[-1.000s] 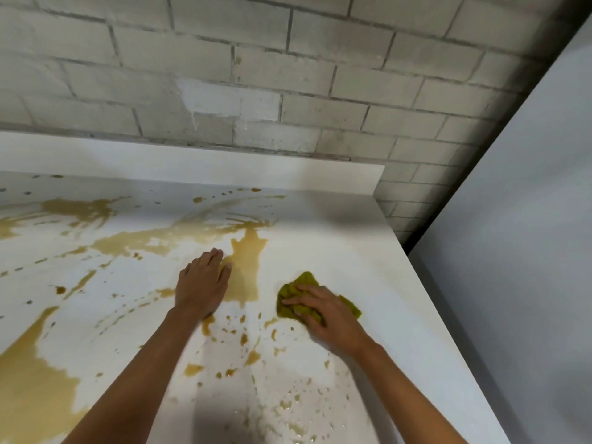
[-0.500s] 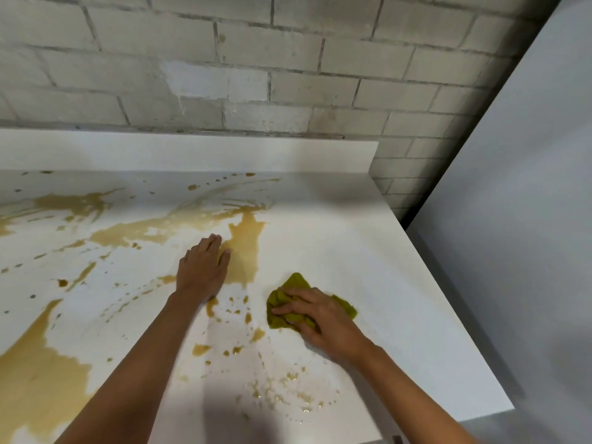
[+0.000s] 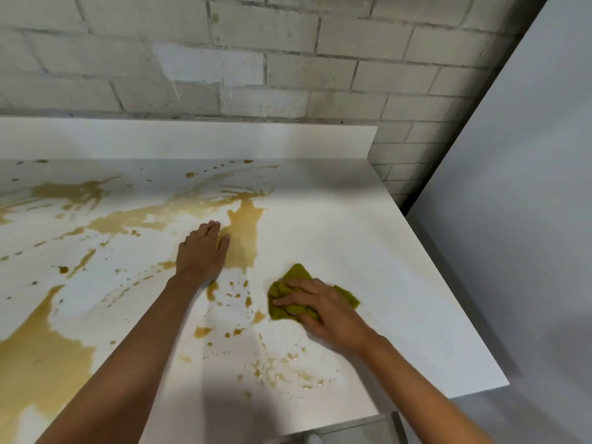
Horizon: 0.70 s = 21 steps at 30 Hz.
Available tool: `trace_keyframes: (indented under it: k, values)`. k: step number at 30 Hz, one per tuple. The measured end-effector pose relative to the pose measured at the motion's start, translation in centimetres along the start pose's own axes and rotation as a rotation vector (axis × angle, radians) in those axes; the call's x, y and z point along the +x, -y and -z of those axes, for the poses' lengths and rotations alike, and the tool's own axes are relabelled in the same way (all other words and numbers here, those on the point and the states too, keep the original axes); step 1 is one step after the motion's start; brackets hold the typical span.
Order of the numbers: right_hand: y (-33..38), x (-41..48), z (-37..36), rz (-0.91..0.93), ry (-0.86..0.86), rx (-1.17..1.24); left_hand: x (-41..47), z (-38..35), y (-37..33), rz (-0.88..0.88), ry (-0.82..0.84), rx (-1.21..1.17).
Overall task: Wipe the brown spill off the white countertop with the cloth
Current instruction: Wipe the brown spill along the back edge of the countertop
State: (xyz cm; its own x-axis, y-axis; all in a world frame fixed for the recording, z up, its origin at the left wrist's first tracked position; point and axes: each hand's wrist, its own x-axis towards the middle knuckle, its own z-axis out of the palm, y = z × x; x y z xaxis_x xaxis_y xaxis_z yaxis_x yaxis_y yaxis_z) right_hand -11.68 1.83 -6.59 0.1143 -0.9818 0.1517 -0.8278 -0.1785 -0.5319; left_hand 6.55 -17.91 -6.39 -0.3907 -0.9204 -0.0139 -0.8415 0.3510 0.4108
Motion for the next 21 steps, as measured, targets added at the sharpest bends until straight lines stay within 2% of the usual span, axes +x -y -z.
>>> trace_keyframes:
  k: [3, 6, 8, 12, 17, 19, 21]
  values:
    - [-2.2, -1.3, 1.9, -0.073, -0.023, -0.010, -0.4, 0.6, 0.2, -0.030, -0.053, -0.091]
    - [-3.6, 1.3, 2.7, -0.217, -0.134, -0.046, -1.8, 1.0, 0.6, -0.080, -0.133, -0.121]
    - [-3.2, 3.6, 2.1, -0.247, -0.178, -0.075, -3.1, 1.0, 0.6, -0.098, -0.167, -0.135]
    - [-0.6, 4.7, -0.2, -0.151, -0.164, -0.055, -5.5, 0.6, 0.0, -0.125, -0.236, -0.173]
    - [-0.2, -0.3, -0.2, 0.045, 0.036, -0.025, -8.2, -0.1, -0.7, -0.112, -0.295, -0.176]
    - [-1.3, -2.2, 1.1, 0.025, 0.045, -0.017, -9.4, -0.3, -0.7, -0.106, -0.319, -0.182]
    - [-2.5, -2.2, 2.2, -0.051, -0.021, -0.005, -10.7, -0.3, -0.4, -0.105, -0.346, -0.177]
